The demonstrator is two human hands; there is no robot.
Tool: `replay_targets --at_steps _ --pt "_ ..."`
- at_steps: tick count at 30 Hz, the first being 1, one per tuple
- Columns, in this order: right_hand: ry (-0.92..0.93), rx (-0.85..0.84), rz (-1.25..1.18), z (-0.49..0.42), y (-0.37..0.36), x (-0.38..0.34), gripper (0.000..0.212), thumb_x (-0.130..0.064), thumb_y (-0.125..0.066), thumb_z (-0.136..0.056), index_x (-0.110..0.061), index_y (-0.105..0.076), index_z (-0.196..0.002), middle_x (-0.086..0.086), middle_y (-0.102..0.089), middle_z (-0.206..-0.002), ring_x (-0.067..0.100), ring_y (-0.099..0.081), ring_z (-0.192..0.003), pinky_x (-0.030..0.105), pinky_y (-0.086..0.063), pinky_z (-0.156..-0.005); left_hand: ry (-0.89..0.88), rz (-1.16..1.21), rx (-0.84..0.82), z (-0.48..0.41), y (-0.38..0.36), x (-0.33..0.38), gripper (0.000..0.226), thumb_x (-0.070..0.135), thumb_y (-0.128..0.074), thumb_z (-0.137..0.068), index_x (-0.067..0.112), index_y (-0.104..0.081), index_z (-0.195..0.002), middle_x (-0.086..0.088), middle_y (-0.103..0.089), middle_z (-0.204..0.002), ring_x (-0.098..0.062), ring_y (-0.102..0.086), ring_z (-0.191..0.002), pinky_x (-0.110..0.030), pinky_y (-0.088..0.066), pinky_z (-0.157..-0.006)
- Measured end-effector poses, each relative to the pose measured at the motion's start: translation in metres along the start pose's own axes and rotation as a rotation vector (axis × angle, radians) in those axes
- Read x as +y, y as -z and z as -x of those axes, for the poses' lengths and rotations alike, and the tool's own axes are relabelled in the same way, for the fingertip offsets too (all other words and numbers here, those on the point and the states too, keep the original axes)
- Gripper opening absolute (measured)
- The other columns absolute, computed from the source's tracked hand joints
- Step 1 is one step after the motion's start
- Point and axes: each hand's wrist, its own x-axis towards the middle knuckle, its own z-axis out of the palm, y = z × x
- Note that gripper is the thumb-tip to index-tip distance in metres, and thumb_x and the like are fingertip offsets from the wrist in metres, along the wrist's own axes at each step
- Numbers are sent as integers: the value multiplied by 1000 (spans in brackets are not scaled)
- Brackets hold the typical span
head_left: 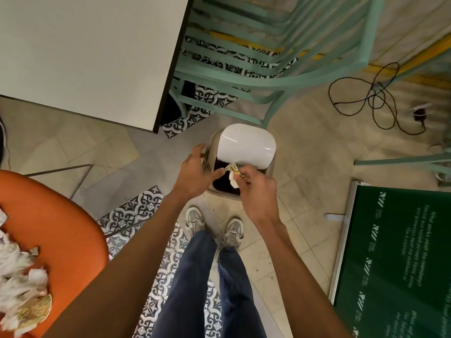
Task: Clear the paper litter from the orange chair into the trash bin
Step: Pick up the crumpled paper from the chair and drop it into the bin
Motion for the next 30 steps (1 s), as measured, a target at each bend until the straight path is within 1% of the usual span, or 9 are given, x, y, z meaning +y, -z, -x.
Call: replay_targets --at_steps 2,4,6,8,13,17,21,24,30 --pt "13 3 110 -2 -10 -1 18 -26 -71 -103 -16 -74 -118 3 -79 -106 21 -76 -96 36 -63 -89 30 46 -35 -7 0 -5 90 38 -86 -86 21 -37 -159 -6 -63 -144 -24 -62 -127 -38 -51 -108" --pt "-4 3 177 -4 -21 0 17 -26 -68 -105 -15 -75 -116 5 -79 -106 23 -76 -97 37 -63 -89 25 43 -42 -12 1 -12 81 39 -86 -85 23 -47 -154 -1 -69 -134 -17 -66 -119 -31 -56 -99" --pt "-19 -10 235 -6 -33 0 16 -25 -67 -106 -14 -77 -114 7 -79 -103 25 -77 -95 38 -64 -85 7 28 -47 -14 2 -18 76 41 -87 -83 26 -53 -150 3 -70 -127 -12 -66 -113 -15 -51 -81" --pt "-54 -46 288 -10 -46 -1 17 -23 -65 -106 -14 -78 -112 9 -80 -102 28 -77 -94 39 -63 -82 1 27 -42 -15 2 -20 76 44 -88 -81 27 -55 -147 5 -70 -124 -10 -66 -110 -8 -44 -73" --pt "-150 -165 329 -17 -62 -5 22 -22 -61 -107 -14 -71 -126 13 -74 -120 33 -73 -107 42 -60 -86 -19 33 -26 -14 1 -26 75 47 -89 -80 27 -57 -145 2 -72 -126 -14 -68 -112 -21 -51 -85" --pt "-84 -98 294 -6 -53 -10 28 -28 -66 -105 -20 -67 -131 5 -73 -126 28 -72 -112 41 -61 -87 -27 31 -15 -11 -1 -26 74 47 -88 -80 26 -57 -145 2 -72 -126 -15 -68 -112 -27 -54 -92" --pt "-33 -34 315 14 -42 -17 30 -31 -67 -104 -24 -66 -133 1 -74 -124 24 -73 -112 40 -63 -89 -62 50 14 8 2 -29 60 33 -87 -86 22 -61 -139 1 -72 -125 -17 -70 -111 -36 -58 -101" --pt "-25 -10 330 27 -32 -24 32 -30 -67 -104 -24 -66 -135 3 -74 -126 27 -73 -112 40 -62 -88 -115 47 72 32 8 -35 44 26 -83 -90 20 -66 -130 3 -74 -117 -14 -70 -107 -34 -58 -100" --pt "-7 5 306 45 -27 -41 27 -33 -63 -105 -27 -66 -131 0 -75 -125 25 -73 -109 40 -61 -87 -79 75 137 88 34 -62 32 22 -75 -97 23 -66 -127 6 -73 -106 -7 -70 -101 -27 -58 -93"
